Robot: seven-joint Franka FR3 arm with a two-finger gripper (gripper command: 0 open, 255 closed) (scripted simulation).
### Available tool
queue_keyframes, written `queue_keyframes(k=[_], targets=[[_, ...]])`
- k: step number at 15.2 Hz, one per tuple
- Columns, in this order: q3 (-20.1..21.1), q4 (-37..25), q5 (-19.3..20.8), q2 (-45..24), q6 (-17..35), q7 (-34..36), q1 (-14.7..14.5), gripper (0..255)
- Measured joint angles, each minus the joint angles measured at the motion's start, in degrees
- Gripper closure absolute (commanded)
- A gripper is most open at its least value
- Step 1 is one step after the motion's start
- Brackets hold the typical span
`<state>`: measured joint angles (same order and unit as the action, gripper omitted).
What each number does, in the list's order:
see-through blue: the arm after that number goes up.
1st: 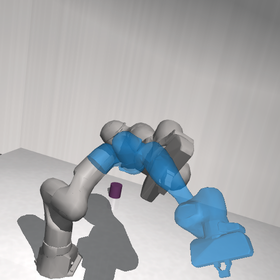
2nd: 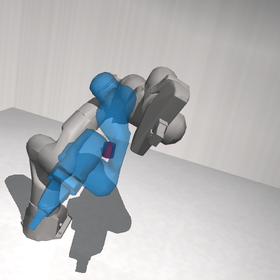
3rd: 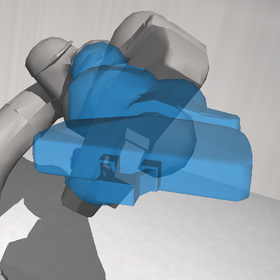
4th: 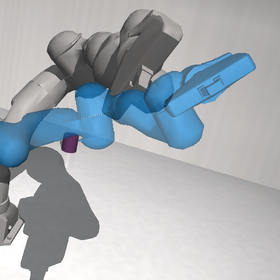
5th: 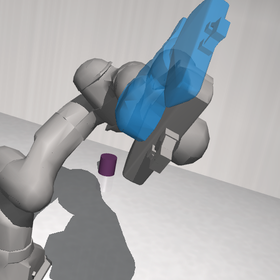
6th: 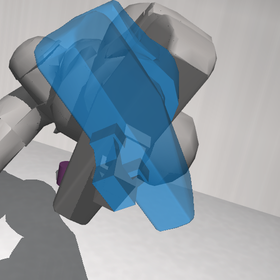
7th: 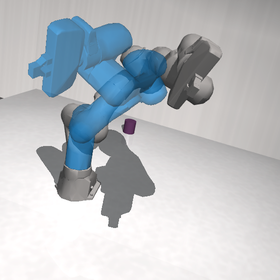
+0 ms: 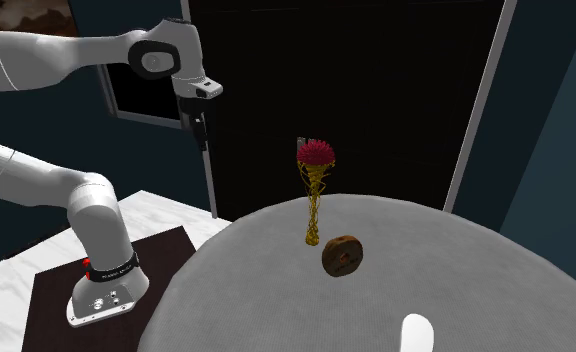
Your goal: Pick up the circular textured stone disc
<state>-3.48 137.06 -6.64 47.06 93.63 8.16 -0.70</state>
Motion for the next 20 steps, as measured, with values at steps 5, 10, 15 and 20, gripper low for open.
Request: queue_keyframes(k=[5,10,15,20], targets=[[-2.6,0.1,2.6,-2.5,2.7,-3.1,1.4,0],[-7.2,-0.3,6.6,-7.3,7.5,-8.1,3.5,0],[-11.7,-1.8,9.7,-13.1,12.6,-13.0,5.3,0],[-16.0,-5.2,11.4,-19.9,17.1,-17.5,6.4,0]])
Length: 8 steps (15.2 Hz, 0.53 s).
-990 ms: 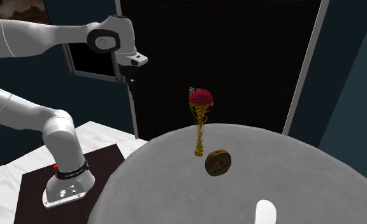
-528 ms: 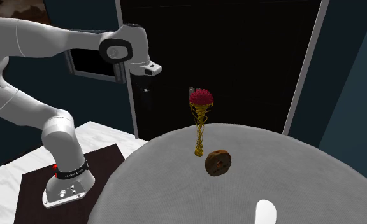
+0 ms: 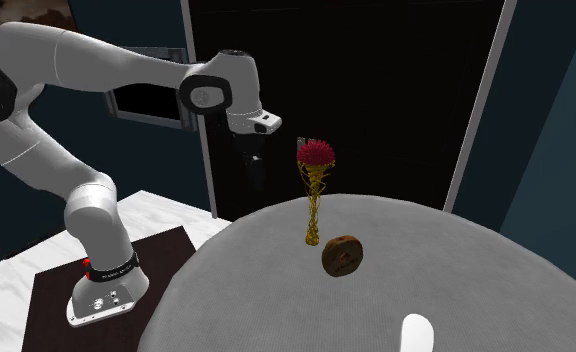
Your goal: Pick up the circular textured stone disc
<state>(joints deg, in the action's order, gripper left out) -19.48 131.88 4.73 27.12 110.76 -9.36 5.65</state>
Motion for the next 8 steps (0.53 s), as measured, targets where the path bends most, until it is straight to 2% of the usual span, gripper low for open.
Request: queue_keyframes(k=[8], targets=[[-7.6,-8.6,-1.0,-13.4,6.6,-8.9,1.2,0]])
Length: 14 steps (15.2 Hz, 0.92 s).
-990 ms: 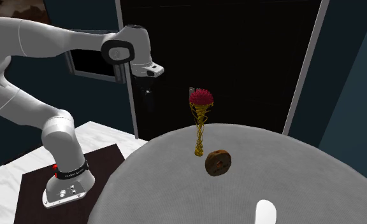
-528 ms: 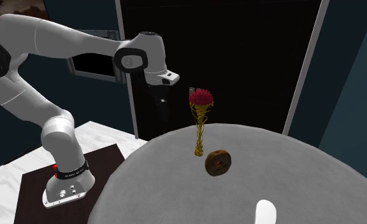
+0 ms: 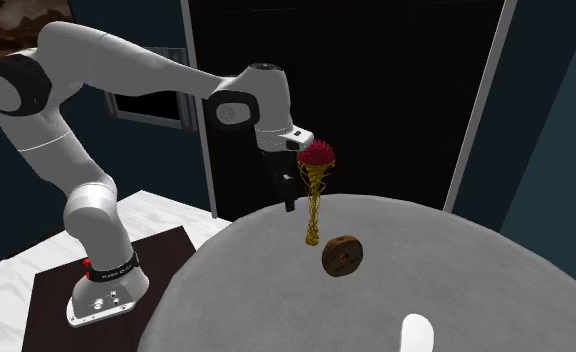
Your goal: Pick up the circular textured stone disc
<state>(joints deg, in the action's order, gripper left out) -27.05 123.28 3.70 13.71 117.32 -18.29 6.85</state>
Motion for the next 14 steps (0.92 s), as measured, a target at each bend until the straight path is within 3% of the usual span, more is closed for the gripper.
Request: queue_keyframes(k=[4,9,14], targets=[[-3.0,-5.0,-2.3,-6.4,2.6,-4.4,0.7,0],[-6.2,-14.8,-8.1,-17.4,3.2,-11.3,2.8,0],[-7.1,-23.9,-14.2,-27.4,3.5,-16.9,6.8,0]])
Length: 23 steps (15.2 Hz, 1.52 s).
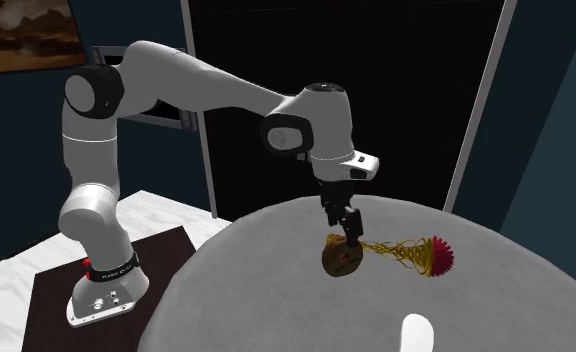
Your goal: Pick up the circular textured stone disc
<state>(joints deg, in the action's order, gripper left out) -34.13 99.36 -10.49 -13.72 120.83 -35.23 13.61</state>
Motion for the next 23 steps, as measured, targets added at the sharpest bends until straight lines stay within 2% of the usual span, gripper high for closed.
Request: queue_keyframes(k=[8,9,19,23], targets=[[0.5,2.0,-2.2,-2.9,4.6,-1.8,1.0,0],[0.5,2.2,-2.2,-2.9,4.8,-1.8,1.0,255],[0.6,2.4,-2.3,-2.8,5.0,-1.9,1.0,255],[0.3,1.0,-1.6,-2.2,3.0,-1.4,0.8,255]])
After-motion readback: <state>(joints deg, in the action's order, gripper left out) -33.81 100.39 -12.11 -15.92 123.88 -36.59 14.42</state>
